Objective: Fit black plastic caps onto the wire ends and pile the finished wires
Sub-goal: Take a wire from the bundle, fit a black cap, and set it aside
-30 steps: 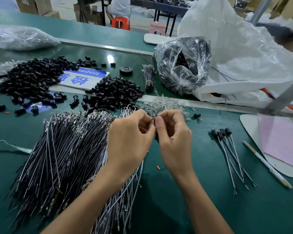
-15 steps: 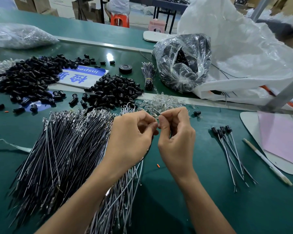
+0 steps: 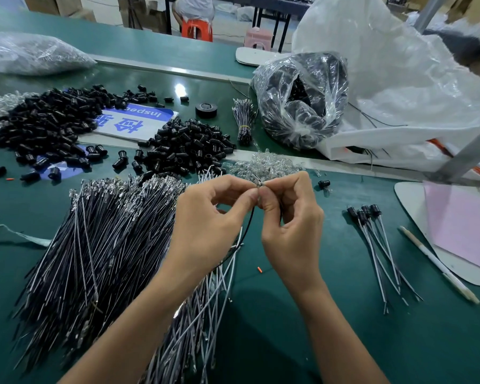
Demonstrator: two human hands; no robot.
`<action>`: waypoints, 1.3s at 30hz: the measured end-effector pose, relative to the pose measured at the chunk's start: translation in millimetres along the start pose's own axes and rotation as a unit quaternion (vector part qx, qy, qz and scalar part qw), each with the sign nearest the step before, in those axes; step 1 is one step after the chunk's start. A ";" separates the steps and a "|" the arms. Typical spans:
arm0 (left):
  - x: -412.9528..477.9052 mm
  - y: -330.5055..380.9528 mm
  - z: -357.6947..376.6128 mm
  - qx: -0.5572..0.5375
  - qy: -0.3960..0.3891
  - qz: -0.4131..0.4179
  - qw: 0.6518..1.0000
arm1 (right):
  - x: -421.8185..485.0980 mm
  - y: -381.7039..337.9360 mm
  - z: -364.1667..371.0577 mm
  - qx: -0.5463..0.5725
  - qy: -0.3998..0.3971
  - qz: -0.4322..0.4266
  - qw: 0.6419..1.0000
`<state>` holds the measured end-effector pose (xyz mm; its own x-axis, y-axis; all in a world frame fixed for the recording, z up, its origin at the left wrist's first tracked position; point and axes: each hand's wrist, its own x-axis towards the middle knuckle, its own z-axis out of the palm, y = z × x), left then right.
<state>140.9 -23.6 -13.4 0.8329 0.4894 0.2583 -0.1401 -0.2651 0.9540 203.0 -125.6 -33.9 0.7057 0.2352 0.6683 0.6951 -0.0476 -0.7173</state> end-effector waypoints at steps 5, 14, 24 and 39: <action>4.9 -1.1 -2.0 -0.082 -0.014 -0.026 0.996 | 0.8 -1.4 -1.2 0.027 -0.026 0.013 0.999; -2.0 -3.4 4.7 0.076 -0.025 0.079 0.994 | 1.4 -0.1 -2.3 0.071 0.055 0.080 0.993; 13.8 6.2 -37.3 0.004 0.097 0.069 0.993 | 7.9 9.6 -7.4 0.047 0.140 0.106 0.983; -33.6 -31.4 -85.2 0.074 -0.075 0.021 0.994 | 9.6 14.2 -10.2 0.082 0.057 0.162 0.982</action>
<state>71.7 39.1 -39.1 0.8999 0.3493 0.2610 -0.1050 -0.4074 0.9072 221.1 -133.9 -35.7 0.9033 0.1230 0.4109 0.4069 0.0572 -0.9117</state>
